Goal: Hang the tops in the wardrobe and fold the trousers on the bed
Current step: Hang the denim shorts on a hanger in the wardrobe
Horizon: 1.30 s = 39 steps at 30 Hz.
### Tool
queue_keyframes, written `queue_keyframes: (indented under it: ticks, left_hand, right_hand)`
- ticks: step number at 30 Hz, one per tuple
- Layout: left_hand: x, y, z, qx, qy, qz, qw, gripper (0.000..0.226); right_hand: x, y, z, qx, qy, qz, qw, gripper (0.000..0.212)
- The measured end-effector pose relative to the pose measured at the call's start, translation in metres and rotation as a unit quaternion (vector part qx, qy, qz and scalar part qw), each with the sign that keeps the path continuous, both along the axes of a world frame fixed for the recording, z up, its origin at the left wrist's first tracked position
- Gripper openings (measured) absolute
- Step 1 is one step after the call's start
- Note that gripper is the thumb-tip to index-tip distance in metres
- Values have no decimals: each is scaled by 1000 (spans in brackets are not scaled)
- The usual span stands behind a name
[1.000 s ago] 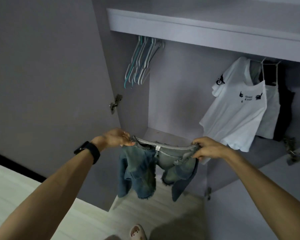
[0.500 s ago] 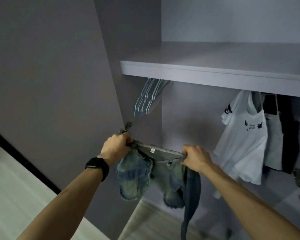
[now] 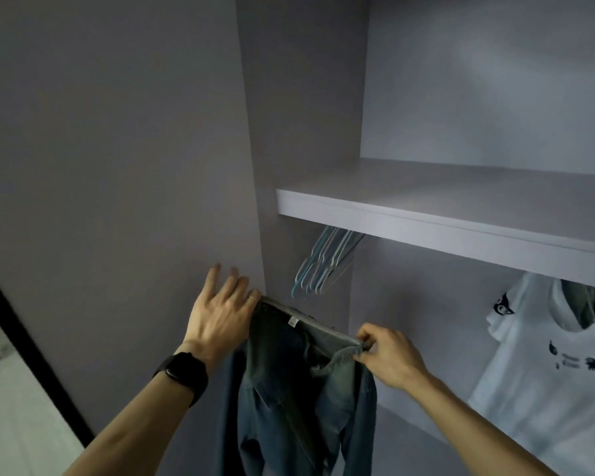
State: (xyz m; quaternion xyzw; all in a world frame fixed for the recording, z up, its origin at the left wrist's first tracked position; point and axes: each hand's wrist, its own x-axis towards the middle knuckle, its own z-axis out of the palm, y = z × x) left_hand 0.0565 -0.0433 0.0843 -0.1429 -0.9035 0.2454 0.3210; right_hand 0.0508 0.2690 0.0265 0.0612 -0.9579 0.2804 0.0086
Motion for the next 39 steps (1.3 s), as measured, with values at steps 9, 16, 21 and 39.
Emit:
queue_keyframes:
  ticks: [9,16,21,39]
  left_hand:
    - [-59,-55,-10,-35,123,36,991,64]
    - [-85,-79,-14,-98,193,12,976,58]
    - [-93,-85,-26,-127,161,59,977,57]
    - [-86,-85,-34,-83,127,16,988,56]
  right_hand:
    - [-117,-52,-18,-105,2,-44,994,23]
    - [-216,-98,-31,-173,62,-215,959,67]
    - [-244,-108,-49,-161,80,-278,944,32]
    - [-169,-78,-1,-69,106,-340,932,52]
